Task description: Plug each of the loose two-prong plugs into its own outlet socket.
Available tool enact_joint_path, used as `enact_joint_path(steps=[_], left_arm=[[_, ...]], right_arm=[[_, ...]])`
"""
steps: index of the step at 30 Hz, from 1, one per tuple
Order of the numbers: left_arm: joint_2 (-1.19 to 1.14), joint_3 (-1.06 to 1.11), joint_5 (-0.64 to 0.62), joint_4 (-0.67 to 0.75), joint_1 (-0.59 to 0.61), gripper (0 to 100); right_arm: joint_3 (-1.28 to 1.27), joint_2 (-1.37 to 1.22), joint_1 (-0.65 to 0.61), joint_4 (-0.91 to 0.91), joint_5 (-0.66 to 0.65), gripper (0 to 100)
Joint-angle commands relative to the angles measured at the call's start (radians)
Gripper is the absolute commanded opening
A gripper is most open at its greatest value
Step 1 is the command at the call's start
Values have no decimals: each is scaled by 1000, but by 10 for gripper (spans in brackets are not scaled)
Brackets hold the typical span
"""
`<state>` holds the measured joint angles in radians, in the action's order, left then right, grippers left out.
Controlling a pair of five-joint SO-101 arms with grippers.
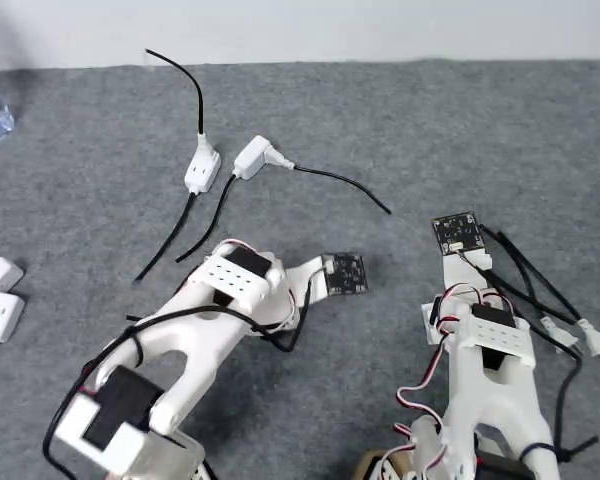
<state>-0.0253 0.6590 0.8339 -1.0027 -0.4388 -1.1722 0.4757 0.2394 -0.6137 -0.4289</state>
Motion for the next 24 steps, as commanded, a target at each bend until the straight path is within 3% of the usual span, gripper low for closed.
enact_joint_path(steps=[1, 5, 11, 17, 24], left_arm=[[-23, -73, -26, -14, -5, 172], [-23, -116, -68, -20, -3, 257], [3, -150, -114, -60, -11, 259], [207, -150, -130, -141, -6, 260], [542, -122, -443, -232, 101, 258]], right_arm=[[44, -1, -8, 13, -9, 32], [44, -1, -8, 13, -9, 33], [44, -1, -8, 13, -9, 35], [44, 1, -8, 13, -9, 36], [97, 8, 1, -54, -9, 37]])
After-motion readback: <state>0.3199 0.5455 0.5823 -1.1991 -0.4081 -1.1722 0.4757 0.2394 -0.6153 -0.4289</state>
